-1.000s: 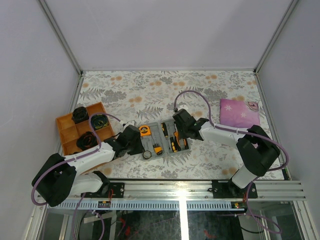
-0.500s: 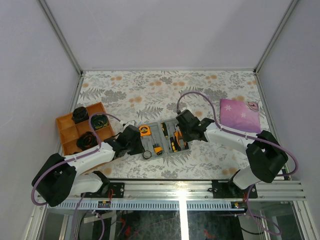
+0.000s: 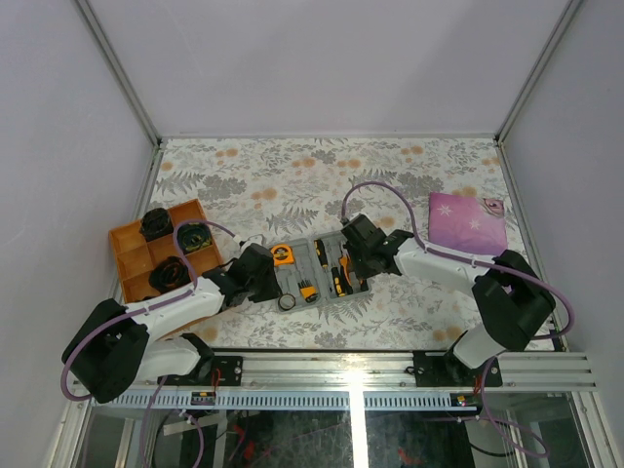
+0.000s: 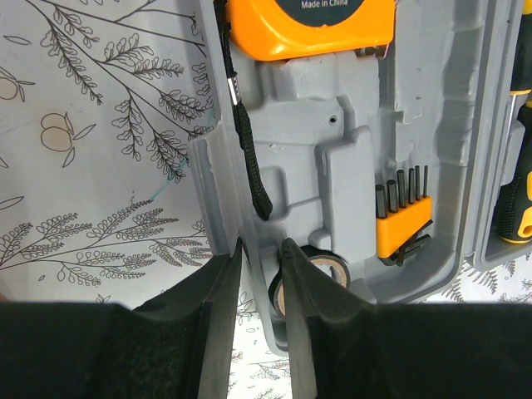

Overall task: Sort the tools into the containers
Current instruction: Place the pliers in the storage box.

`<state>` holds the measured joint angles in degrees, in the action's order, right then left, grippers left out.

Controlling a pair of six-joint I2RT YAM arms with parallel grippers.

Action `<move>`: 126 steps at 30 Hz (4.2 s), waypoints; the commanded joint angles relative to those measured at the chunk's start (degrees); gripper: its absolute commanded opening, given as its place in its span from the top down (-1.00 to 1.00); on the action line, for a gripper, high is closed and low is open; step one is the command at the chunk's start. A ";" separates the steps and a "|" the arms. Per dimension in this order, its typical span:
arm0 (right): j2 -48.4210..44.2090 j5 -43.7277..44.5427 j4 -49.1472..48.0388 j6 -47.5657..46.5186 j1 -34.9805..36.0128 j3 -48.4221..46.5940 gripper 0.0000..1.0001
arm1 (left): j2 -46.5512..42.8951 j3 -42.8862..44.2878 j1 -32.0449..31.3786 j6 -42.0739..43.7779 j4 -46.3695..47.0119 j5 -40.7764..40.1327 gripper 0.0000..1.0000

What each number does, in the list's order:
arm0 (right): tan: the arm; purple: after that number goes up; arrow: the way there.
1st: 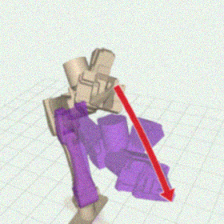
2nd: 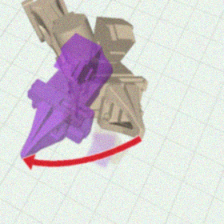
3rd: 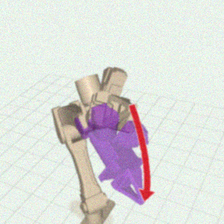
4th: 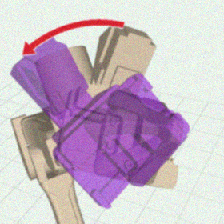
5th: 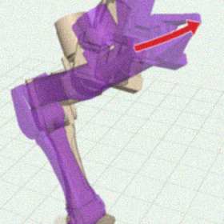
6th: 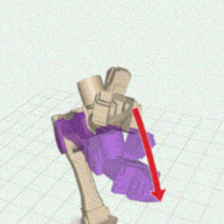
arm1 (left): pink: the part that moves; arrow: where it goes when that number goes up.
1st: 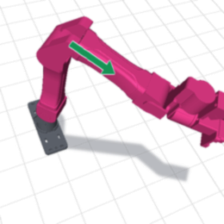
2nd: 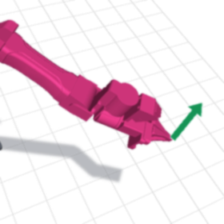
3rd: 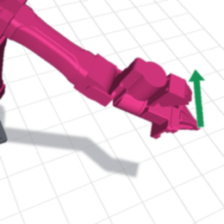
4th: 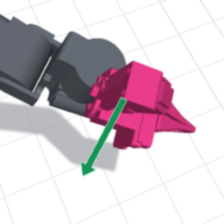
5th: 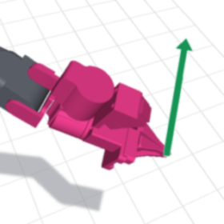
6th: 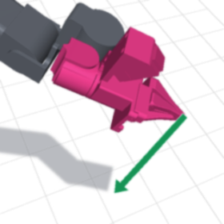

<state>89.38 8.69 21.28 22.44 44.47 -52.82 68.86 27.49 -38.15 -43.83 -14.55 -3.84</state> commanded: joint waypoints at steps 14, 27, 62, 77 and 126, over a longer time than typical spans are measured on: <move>9.04 -2.24 6.84 -1.51 -0.05 -4.53 0.72 | 0.76 0.51 0.27 1.56 1.35 0.91 0.52; 18.29 -5.96 6.94 -1.26 0.02 -2.99 0.94 | 1.80 1.01 0.27 2.52 2.15 2.32 0.53; 1.68 -12.69 -4.11 0.48 -0.01 -3.46 0.54 | 0.93 0.48 0.27 1.99 1.45 1.45 0.53; 5.58 -8.33 -1.06 0.58 -0.03 -5.08 0.55 | 1.46 0.31 0.27 2.15 1.98 1.53 0.54; -1.05 -2.24 -1.88 -4.87 -3.49 -3.15 0.54 | 1.04 0.60 0.27 2.34 1.10 1.17 0.54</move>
<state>87.64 8.88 21.21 19.27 41.85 -55.00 69.49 27.94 -38.13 -42.33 -14.41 -2.79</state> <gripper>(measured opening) 0.226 0.236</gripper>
